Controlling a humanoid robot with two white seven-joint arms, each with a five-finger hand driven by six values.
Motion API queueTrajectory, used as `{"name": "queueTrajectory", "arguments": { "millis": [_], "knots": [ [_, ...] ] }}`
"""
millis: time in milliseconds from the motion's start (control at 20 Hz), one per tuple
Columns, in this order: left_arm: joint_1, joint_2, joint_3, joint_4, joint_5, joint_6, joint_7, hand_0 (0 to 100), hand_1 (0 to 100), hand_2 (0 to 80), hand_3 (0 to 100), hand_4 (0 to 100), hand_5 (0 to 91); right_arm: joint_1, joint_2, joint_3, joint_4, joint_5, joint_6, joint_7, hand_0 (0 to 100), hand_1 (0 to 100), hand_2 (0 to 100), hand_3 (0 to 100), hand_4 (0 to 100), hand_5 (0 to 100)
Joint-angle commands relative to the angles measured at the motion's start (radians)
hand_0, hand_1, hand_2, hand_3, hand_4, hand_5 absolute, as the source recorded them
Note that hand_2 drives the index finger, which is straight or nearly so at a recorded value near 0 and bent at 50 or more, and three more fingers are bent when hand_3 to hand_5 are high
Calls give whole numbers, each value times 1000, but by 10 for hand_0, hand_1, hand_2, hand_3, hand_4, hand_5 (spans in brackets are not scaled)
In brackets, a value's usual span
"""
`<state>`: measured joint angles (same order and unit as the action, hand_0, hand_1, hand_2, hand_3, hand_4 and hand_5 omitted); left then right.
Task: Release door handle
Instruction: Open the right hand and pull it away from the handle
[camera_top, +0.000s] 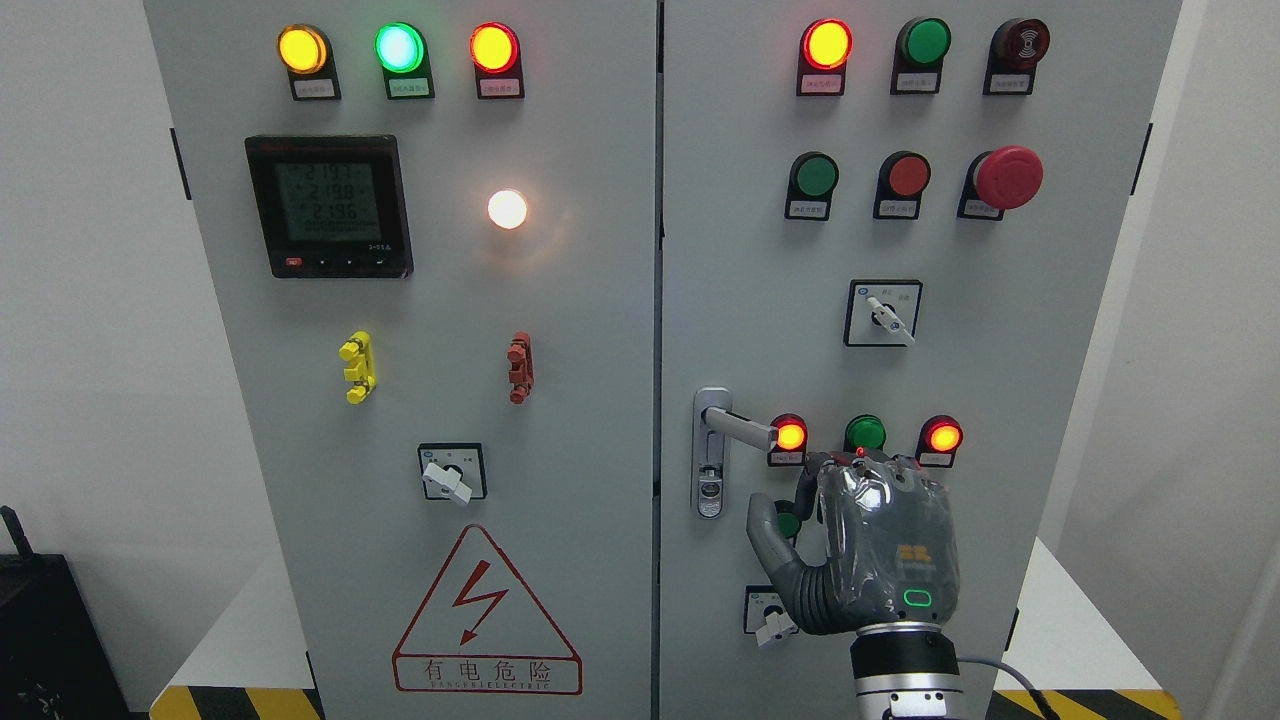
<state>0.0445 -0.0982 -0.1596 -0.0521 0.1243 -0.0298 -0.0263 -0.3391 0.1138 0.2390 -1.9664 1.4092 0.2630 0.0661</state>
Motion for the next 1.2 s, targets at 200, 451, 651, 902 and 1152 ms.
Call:
{"name": "queueTrajectory", "arguments": {
  "millis": [200,451,651,902,1152],
  "knots": [
    [0,0,0,0,0,2,0,0,0,32,173,128,0,86,-134,-12,-126,-105,-67,-95,458,415,556,704,572,408],
    [0,0,0,0,0,2,0,0,0,32,173,128,0,107,-206,-78,-126,-243,-160,-158,460,380,420,585,472,325],
    [0,0,0,0,0,2,0,0,0,32,174,128,0,166,-281,-132,-123,-381,-229,-215,442,319,242,386,316,168],
    [0,0,0,0,0,2,0,0,0,32,174,127,0,241,-310,-213,-123,-476,-295,-256,437,265,91,169,116,0],
    [0,0,0,0,0,2,0,0,0,32,173,128,0,227,-296,-228,-121,-490,-320,-253,461,197,0,0,0,0]
  ]
}}
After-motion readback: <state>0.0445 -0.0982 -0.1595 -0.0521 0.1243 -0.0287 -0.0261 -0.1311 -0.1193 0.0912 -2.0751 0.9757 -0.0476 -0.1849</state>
